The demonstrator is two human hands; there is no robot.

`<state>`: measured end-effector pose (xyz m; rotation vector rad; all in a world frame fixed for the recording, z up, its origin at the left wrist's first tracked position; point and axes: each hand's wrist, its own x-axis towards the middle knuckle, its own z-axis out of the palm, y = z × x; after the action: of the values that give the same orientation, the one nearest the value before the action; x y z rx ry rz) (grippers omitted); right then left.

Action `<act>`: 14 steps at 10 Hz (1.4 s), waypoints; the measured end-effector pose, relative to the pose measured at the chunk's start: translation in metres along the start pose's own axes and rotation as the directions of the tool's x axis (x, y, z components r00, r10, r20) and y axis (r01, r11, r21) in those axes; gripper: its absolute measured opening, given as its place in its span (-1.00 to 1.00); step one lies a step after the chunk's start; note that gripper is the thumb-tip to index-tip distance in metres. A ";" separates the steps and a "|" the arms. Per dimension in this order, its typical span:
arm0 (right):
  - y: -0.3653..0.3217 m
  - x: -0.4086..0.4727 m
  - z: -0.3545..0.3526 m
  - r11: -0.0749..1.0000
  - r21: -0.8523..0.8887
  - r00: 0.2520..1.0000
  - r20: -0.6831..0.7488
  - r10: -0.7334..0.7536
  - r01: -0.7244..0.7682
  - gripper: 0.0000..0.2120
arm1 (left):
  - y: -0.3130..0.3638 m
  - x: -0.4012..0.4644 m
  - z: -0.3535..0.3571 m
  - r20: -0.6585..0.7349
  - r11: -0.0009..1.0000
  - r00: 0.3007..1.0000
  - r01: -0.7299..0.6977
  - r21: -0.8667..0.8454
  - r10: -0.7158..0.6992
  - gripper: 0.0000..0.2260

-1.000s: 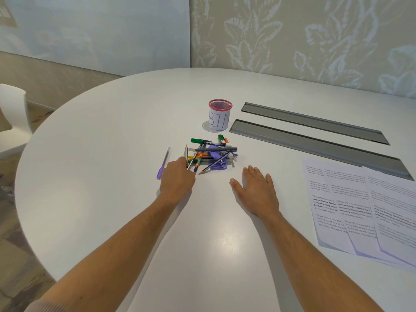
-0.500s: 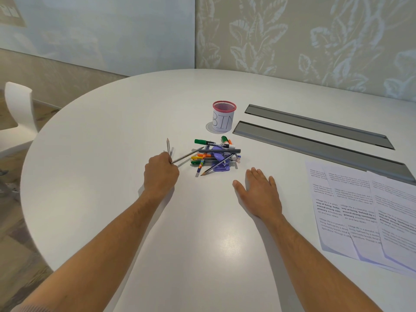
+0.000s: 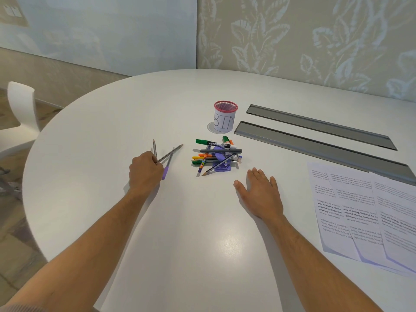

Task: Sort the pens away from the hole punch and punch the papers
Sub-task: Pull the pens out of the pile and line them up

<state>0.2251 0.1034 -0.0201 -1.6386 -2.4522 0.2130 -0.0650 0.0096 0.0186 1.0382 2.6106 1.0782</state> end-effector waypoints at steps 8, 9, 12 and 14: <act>0.000 0.000 0.002 1.000 -0.002 1.000 0.000 0.003 -0.003 -0.29 | 0.031 -0.008 0.018 -0.005 0.938 0.938 -0.347 0.004 0.347 -0.74; 0.000 0.000 0.001 1.000 -0.005 1.000 0.000 0.003 -0.003 -0.29 | 0.054 -0.012 0.030 0.082 0.856 0.852 -0.517 -0.020 0.517 -0.68; -0.001 -0.001 0.000 1.000 0.018 1.000 -0.002 0.003 -0.002 -0.29 | 0.087 -0.009 0.050 0.210 0.822 0.822 -0.559 0.110 0.530 -0.72; -0.001 -0.001 -0.001 1.000 0.031 1.000 -0.007 0.000 0.000 -0.29 | 0.086 -0.008 0.055 0.196 0.816 0.818 -0.566 0.113 0.541 -0.83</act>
<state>0.2248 0.1019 -0.0186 -1.6244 -2.4317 0.2433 0.0082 0.0796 0.0341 1.9274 2.3498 0.8188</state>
